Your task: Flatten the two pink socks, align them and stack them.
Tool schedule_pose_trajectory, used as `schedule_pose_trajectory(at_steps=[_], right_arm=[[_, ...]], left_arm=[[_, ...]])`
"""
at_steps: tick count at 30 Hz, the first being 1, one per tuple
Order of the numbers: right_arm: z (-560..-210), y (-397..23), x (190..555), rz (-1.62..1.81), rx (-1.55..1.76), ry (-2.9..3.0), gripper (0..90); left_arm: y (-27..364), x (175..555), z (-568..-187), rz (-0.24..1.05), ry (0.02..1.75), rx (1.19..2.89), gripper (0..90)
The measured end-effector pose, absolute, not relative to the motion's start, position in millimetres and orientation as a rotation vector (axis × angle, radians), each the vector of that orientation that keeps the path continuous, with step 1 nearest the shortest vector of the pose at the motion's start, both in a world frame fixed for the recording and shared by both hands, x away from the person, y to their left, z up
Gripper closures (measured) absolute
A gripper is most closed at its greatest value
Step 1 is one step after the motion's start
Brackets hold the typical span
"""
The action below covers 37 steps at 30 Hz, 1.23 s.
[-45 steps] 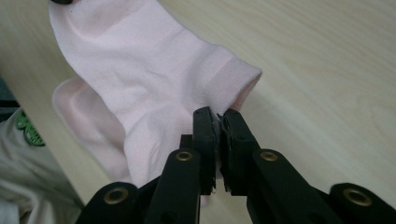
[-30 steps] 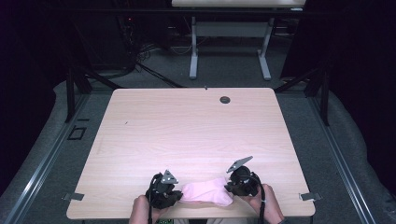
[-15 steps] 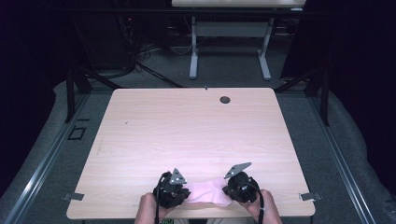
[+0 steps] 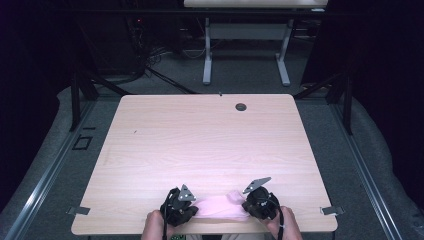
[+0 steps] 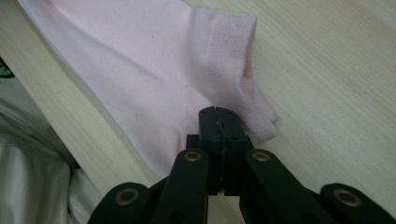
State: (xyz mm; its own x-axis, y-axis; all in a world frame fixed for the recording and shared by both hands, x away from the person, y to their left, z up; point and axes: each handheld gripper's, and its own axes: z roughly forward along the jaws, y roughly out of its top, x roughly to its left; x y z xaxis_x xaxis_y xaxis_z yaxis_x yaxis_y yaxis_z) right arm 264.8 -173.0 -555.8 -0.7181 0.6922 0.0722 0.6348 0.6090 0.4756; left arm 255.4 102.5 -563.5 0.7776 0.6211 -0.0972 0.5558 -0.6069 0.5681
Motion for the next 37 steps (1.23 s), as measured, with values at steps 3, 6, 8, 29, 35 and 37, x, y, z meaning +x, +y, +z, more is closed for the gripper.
schedule_pose_trajectory(at_steps=[3,6,8,29,35,37], right_arm=[[-556.4,-172.8,264.1,0.736,1.116,2.702,90.0],[-554.9,-176.8,267.3,0.802,1.126,2.707,83.3],[-549.8,-181.1,266.6,0.887,1.141,2.669,72.4],[-554.5,-281.5,285.5,0.853,1.481,2.223,0.0],[-577.5,-291.6,290.6,0.769,1.497,2.176,0.0],[-581.4,-294.1,290.4,0.769,1.498,2.170,0.0]], left_arm=[[102.4,255.9,-563.2,0.145,0.870,2.379,89.7],[103.6,257.5,-556.7,0.148,0.870,2.317,67.5],[106.5,257.3,-550.1,0.184,0.887,2.265,52.6],[224.0,298.4,-566.7,0.434,1.347,2.083,0.2],[229.0,303.0,-585.0,0.489,1.383,2.081,0.0],[229.3,302.6,-585.9,0.504,1.377,2.084,0.0]])
